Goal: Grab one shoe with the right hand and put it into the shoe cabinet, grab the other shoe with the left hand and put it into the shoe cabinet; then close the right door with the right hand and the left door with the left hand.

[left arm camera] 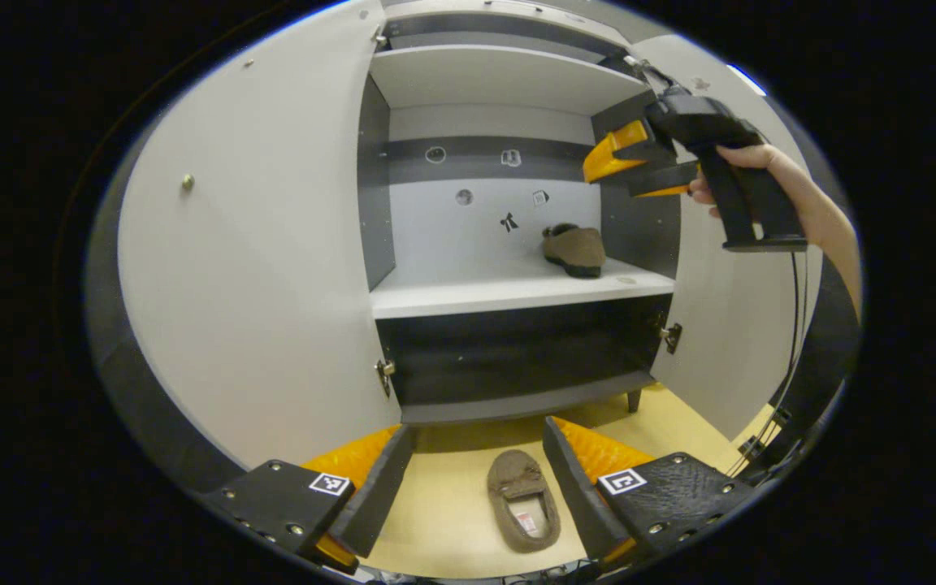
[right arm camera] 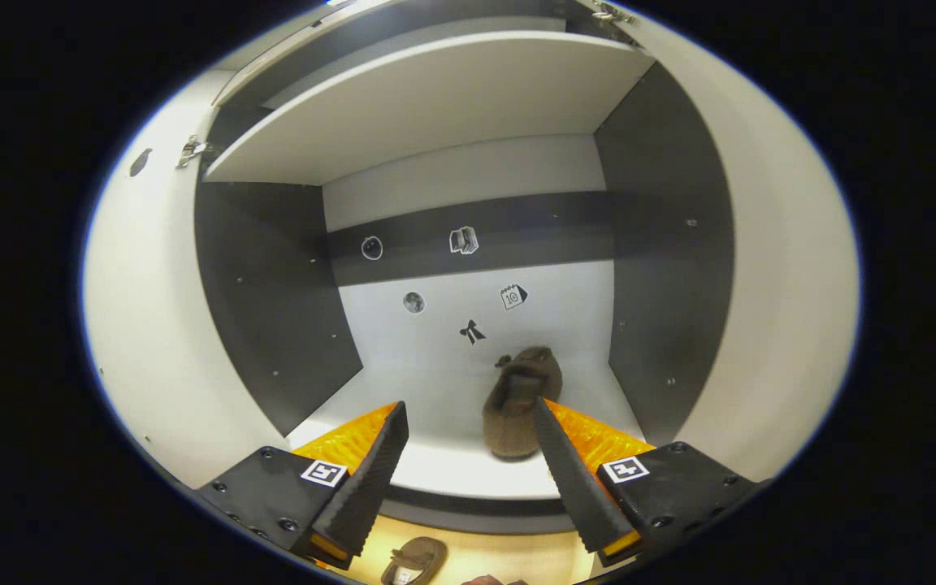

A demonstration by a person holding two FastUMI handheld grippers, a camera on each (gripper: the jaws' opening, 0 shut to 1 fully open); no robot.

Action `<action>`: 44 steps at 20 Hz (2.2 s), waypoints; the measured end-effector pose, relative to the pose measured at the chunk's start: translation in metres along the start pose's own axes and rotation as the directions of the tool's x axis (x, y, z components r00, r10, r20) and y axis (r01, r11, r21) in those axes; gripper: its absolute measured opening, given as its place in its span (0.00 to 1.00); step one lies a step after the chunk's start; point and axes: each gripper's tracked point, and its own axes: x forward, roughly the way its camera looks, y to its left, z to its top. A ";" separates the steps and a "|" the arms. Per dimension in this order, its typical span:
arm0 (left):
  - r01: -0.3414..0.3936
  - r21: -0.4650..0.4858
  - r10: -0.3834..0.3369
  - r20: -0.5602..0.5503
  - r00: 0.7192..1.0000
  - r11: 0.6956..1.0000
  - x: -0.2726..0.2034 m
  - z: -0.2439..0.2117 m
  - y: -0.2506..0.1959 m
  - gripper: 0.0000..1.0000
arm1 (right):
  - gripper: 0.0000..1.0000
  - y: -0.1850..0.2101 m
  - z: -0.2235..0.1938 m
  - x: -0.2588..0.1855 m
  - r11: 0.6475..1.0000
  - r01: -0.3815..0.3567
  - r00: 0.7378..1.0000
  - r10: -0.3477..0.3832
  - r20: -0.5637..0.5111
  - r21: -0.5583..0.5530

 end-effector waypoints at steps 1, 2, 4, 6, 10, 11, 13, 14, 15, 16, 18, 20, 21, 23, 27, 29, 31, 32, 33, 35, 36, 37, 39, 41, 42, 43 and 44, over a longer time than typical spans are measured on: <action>0.023 0.010 -0.022 -0.027 0.999 1.000 0.007 -0.014 -0.003 0.94 | 0.98 0.002 -0.011 -0.011 1.000 0.000 1.000 0.000 -0.003 0.001; 0.043 0.018 -0.042 -0.058 0.997 0.999 0.014 -0.029 -0.006 0.94 | 1.00 0.003 -0.022 -0.021 1.000 0.006 1.000 -0.005 -0.006 0.007; 0.076 0.030 -0.072 -0.121 0.990 0.997 0.025 -0.052 -0.007 0.94 | 0.98 0.008 -0.046 -0.042 1.000 0.006 1.000 -0.005 -0.014 0.022; 0.092 0.037 -0.084 -0.170 0.982 0.995 0.036 -0.070 -0.005 0.94 | 0.94 0.009 -0.073 -0.057 1.000 0.005 0.999 -0.005 -0.051 0.000; 0.150 0.001 -0.144 -0.274 0.951 0.989 0.028 -0.083 -0.009 0.94 | 0.98 -0.001 -0.111 -0.088 0.997 0.048 0.993 -0.054 -0.106 -0.055; 0.161 -0.008 -0.156 -0.303 0.940 0.987 0.026 -0.085 -0.009 0.95 | 0.98 -0.005 -0.117 -0.097 0.997 0.064 0.991 -0.070 -0.112 -0.051; 0.172 -0.015 -0.165 -0.357 0.919 0.985 0.024 -0.091 -0.008 0.95 | 0.99 -0.010 -0.128 -0.115 0.995 0.095 0.988 -0.099 -0.115 -0.034; 0.178 -0.013 -0.170 -0.373 0.912 0.984 0.025 -0.094 -0.008 0.95 | 0.99 -0.013 -0.135 -0.125 0.993 0.113 0.987 -0.115 -0.114 -0.023; 0.183 -0.005 -0.171 -0.387 0.906 0.983 0.025 -0.099 -0.008 0.95 | 0.99 -0.015 -0.142 -0.135 0.991 0.130 0.984 -0.131 -0.119 -0.014; 0.186 0.005 -0.169 -0.396 0.903 0.982 0.028 -0.102 -0.006 1.00 | 0.98 -0.019 -0.150 -0.144 0.988 0.152 0.981 -0.152 -0.124 -0.004; 0.185 0.019 -0.159 -0.425 0.891 0.983 0.035 -0.116 -0.005 0.95 | 0.98 -0.021 -0.167 -0.163 0.981 0.192 0.972 -0.187 -0.144 0.022; 0.188 -0.004 -0.170 -0.444 0.880 0.982 0.049 -0.127 -0.009 0.95 | 0.98 -0.018 -0.182 -0.180 0.977 0.213 0.964 -0.207 -0.167 0.018; 0.186 -0.016 -0.173 -0.452 0.875 0.982 0.052 -0.130 -0.008 0.95 | 0.98 -0.019 -0.186 -0.189 0.973 0.229 0.959 -0.225 -0.175 0.004; 0.202 -0.052 -0.202 -0.479 0.854 0.978 0.059 -0.135 -0.005 1.00 | 0.99 -0.022 -0.184 -0.205 0.964 0.265 0.951 -0.259 -0.167 0.009; 0.245 -0.093 -0.259 -0.496 0.829 0.965 0.068 -0.138 -0.022 0.55 | 0.98 -0.044 -0.171 -0.239 0.924 0.372 0.925 -0.363 -0.109 0.084; 0.235 -0.078 -0.242 -0.502 0.830 0.969 0.070 -0.136 -0.016 0.44 | 0.98 -0.060 -0.158 -0.259 0.887 0.442 0.897 -0.439 -0.054 0.132; 0.202 -0.105 -0.227 -0.522 0.822 0.974 0.076 -0.138 -0.012 0.25 | 0.98 -0.085 -0.150 -0.280 0.837 0.524 0.849 -0.529 -0.015 0.154; 0.183 -0.110 -0.214 -0.532 0.819 0.977 0.078 -0.138 -0.008 0.22 | 0.99 -0.095 -0.147 -0.297 0.812 0.560 0.824 -0.567 -0.009 0.166; 0.175 -0.126 -0.215 -0.537 0.816 0.977 0.078 -0.138 -0.009 0.17 | 0.98 -0.106 -0.145 -0.308 0.789 0.589 0.802 -0.598 -0.002 0.175; 0.190 -0.116 -0.222 -0.545 0.808 0.975 0.079 -0.138 -0.012 0.08 | 0.98 -0.129 -0.140 -0.324 0.745 0.639 0.758 -0.652 0.004 0.192; 0.193 -0.102 -0.217 -0.548 0.808 0.976 0.078 -0.137 -0.011 0.08 | 0.98 -0.140 -0.137 -0.329 0.727 0.657 0.741 -0.672 0.007 0.199; 0.177 -0.088 -0.196 -0.551 0.811 0.980 0.079 -0.136 -0.007 0.08 | 0.98 -0.151 -0.133 -0.334 0.711 0.673 0.725 -0.689 0.011 0.206; 0.166 -0.083 -0.184 -0.557 0.810 0.983 0.077 -0.134 -0.006 0.02 | 0.98 -0.171 -0.123 -0.345 0.688 0.690 0.700 -0.713 0.035 0.224; 0.156 -0.059 -0.162 -0.561 0.812 0.986 0.076 -0.131 -0.002 0.02 | 0.98 -0.189 -0.113 -0.352 0.676 0.697 0.684 -0.727 0.059 0.238; 0.150 -0.048 -0.151 -0.555 0.818 0.988 0.076 -0.126 0.000 0.02 | 0.98 -0.198 -0.109 -0.355 0.676 0.696 0.682 -0.728 0.070 0.244; 0.147 -0.048 -0.149 -0.549 0.822 0.988 0.077 -0.123 0.002 0.02 | 0.98 -0.202 -0.102 -0.355 0.688 0.679 0.693 -0.716 0.088 0.257; 0.142 -0.060 -0.152 -0.541 0.827 0.988 0.078 -0.120 0.001 0.02 | 0.98 -0.206 -0.094 -0.354 0.706 0.654 0.709 -0.697 0.106 0.272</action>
